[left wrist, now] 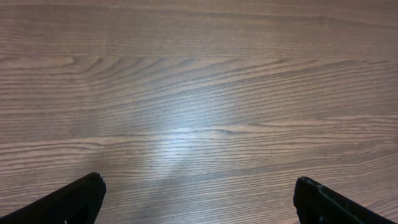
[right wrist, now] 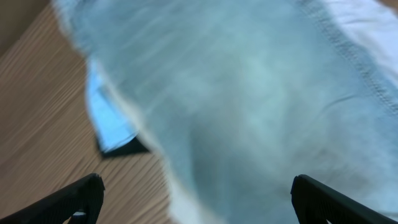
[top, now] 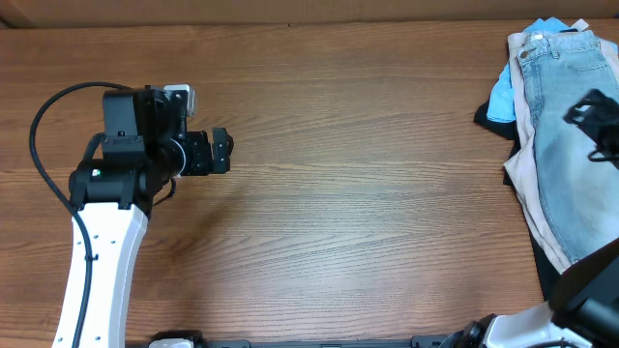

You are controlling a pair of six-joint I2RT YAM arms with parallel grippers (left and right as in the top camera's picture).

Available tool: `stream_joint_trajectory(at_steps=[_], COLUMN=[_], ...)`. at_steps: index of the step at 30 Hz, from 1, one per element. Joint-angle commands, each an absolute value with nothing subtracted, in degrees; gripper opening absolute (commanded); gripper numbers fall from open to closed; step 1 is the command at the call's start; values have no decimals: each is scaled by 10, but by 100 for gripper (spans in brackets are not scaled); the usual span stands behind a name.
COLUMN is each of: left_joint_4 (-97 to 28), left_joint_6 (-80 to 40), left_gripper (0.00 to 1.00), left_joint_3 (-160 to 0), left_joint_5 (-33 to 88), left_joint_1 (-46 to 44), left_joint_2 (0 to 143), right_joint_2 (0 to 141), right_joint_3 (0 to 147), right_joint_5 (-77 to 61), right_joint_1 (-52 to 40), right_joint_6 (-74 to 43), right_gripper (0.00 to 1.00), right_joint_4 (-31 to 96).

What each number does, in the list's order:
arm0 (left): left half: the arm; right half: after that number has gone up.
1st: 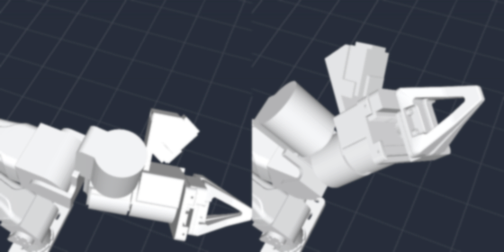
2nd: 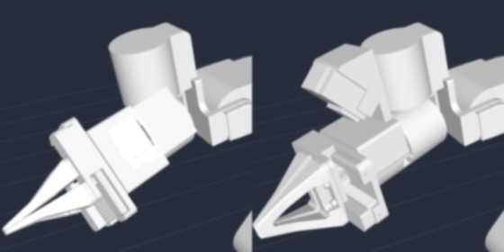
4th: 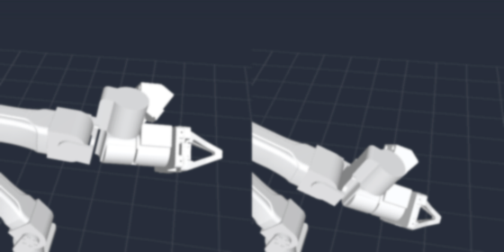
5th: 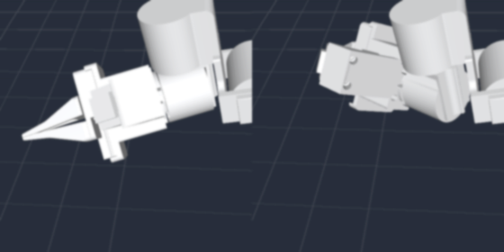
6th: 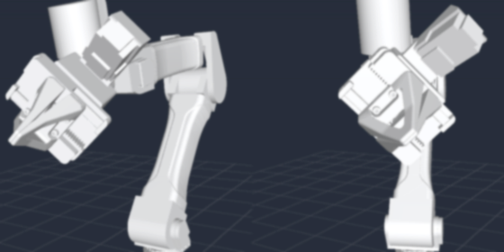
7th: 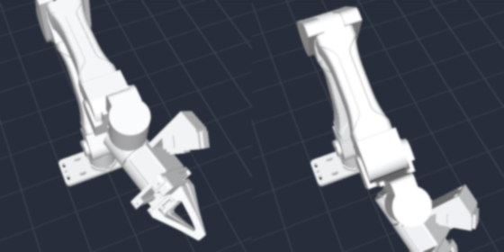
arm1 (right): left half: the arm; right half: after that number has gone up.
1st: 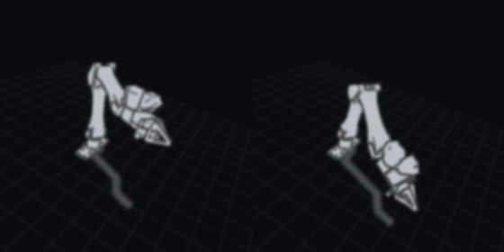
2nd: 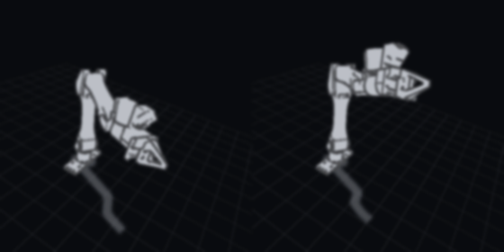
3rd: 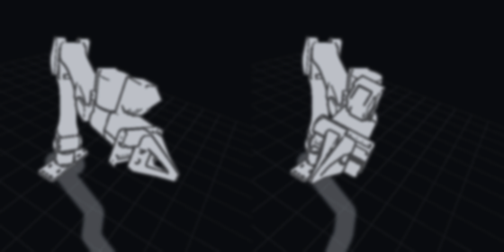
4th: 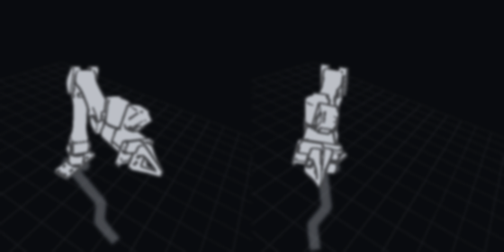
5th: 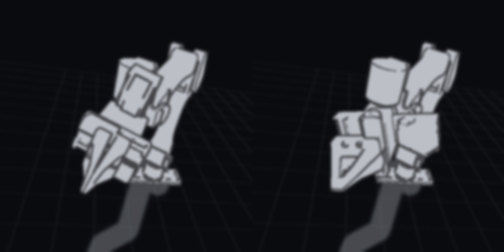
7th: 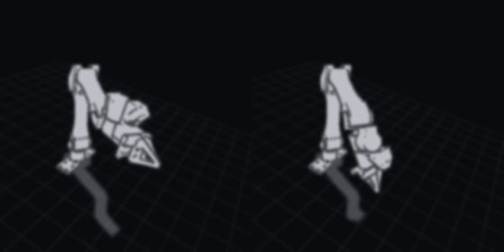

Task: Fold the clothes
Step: 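Reach the right gripper into the clothes pile and grasp the light-blue jeans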

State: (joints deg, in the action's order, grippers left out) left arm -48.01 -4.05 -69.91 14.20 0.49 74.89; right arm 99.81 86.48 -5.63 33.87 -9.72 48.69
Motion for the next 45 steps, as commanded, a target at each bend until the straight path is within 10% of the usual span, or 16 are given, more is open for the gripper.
stream_joint_trajectory(at_steps=[1, 27, 45], left_joint_4=[-477, -474, -474], left_joint_6=[-28, -44, -45], left_gripper=[100, 100, 100], left_joint_3=[-712, -712, -712], left_joint_5=[150, 151, 150], left_joint_1=[7, 7, 7], left_joint_2=[766, 802, 802], right_joint_2=[1035, 1105, 1142], right_joint_3=[877, 856, 855], right_joint_5=[-82, 15, 27], right_joint_1=[361, 269, 269], right_joint_6=[-107, -70, -75], right_gripper=[100, 90, 53], right_joint_4=[470, 486, 481])
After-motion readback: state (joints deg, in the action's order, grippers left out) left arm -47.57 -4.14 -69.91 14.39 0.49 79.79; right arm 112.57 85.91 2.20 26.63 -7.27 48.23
